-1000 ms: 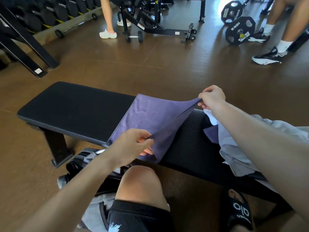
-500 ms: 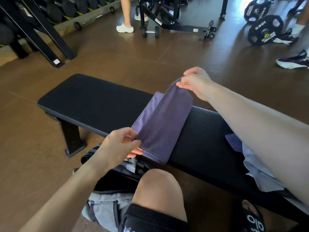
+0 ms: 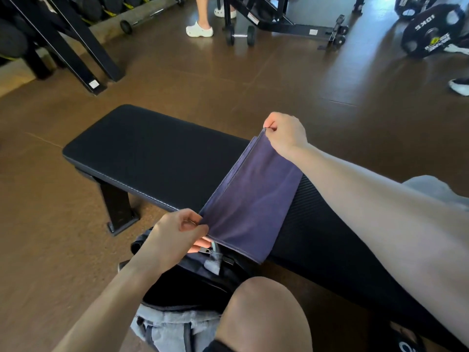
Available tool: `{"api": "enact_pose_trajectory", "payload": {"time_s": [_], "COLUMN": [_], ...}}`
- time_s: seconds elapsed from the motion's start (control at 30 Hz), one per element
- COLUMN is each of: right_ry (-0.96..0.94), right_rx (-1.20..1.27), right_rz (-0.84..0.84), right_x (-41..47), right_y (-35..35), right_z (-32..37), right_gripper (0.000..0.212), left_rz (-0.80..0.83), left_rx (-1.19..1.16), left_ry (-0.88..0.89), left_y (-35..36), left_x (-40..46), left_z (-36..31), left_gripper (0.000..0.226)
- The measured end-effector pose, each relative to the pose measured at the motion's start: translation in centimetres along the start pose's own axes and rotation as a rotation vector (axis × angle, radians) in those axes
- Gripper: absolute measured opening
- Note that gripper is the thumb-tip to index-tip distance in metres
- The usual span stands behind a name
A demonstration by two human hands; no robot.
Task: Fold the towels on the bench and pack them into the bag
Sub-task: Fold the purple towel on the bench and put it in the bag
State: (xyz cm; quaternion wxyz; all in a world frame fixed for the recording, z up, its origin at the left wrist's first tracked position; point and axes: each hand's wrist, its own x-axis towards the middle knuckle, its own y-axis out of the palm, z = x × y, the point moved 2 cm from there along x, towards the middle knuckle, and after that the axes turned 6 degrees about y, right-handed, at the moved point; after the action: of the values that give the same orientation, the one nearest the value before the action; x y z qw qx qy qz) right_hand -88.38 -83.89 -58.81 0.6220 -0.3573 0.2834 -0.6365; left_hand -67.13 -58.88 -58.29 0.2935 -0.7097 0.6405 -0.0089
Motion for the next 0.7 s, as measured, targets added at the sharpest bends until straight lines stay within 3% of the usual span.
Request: {"api": "enact_pose_trajectory", "payload": {"time_s": [0.37,0.57,0.7], "right_ry": [-0.087,-0.159,-0.177], "right_rx": [-0.178,-0.177,-0.166], "right_rz": [0.039,-0.096,-0.100], "right_x": [0.3,-0.3,-0.1], "right_y": [3.3,3.3,2.9], "right_z": [-0.8,-0.8,-0.3], "right_gripper": [0.009,0.010,0.008], "left_rz": [-0.035,-0.061,-0.124], "left_rx": [0.141,0.221,0.241], "left_ry": [0.019,0.114,0.182], "left_y": [-0.6,-1.0,-1.5], "left_x": [1.9,1.5,1.0], "left_z": [0.6,0.0,-1.3], "left_gripper": [0.009,0.010,0.008]}}
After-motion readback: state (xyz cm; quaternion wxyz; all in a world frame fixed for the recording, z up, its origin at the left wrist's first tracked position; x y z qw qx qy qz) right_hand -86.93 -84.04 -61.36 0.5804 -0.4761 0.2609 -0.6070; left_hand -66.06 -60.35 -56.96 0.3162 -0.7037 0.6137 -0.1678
